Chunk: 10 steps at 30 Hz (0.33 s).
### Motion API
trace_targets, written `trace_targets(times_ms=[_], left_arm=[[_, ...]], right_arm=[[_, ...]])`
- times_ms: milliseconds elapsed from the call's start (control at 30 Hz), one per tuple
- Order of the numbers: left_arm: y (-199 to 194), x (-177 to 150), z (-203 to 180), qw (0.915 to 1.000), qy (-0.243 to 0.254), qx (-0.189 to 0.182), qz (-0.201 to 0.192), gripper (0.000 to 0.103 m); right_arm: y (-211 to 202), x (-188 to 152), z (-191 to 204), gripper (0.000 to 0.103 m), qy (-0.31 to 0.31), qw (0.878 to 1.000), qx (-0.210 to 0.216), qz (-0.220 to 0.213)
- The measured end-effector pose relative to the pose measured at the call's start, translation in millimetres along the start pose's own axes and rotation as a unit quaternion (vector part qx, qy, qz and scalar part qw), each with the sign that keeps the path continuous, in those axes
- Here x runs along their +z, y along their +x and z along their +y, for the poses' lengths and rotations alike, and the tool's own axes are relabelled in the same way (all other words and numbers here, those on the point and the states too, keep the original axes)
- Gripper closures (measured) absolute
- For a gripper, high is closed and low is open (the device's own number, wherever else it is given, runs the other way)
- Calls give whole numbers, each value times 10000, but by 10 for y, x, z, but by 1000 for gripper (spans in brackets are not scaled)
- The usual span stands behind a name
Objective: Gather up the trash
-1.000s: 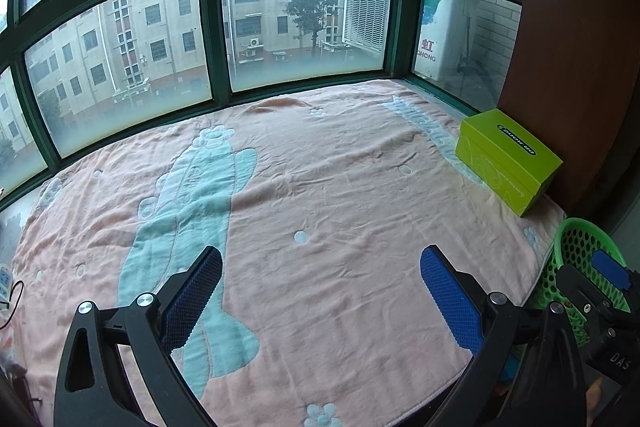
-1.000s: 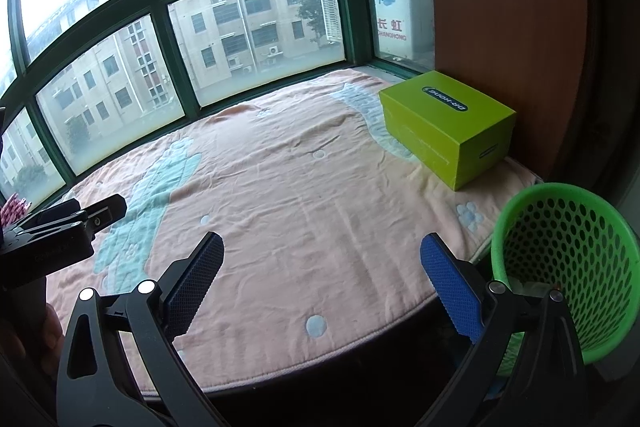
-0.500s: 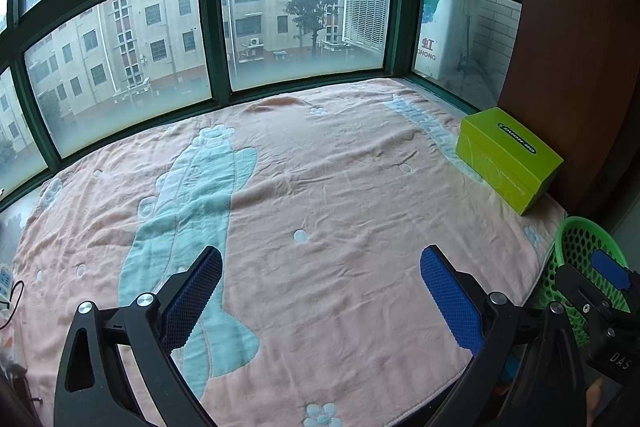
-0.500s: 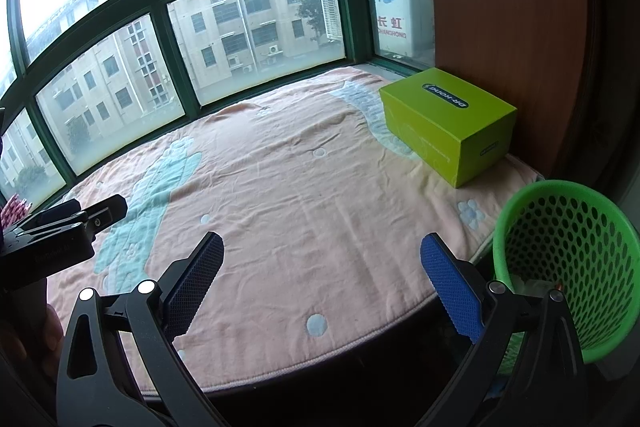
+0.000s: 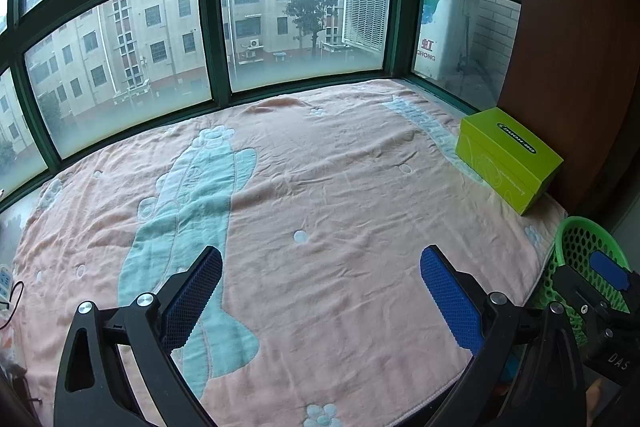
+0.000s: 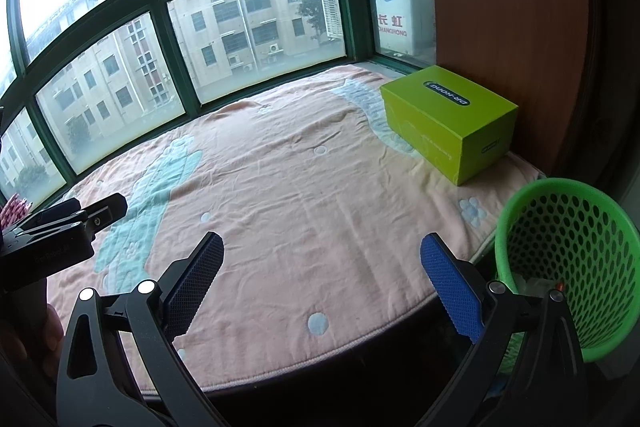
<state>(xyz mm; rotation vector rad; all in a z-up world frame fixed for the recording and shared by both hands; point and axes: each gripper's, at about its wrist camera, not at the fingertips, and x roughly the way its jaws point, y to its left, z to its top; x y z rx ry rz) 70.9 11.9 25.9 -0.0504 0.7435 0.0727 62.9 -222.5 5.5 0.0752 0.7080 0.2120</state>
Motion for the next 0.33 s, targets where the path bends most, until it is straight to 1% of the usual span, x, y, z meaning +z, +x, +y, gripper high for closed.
trace_targets(times_ms=[333], left_arm=[[30, -10, -8, 10000, -45, -19, 76, 7]], right_arm=[[11, -19, 2, 5, 9, 10000, 2, 12]])
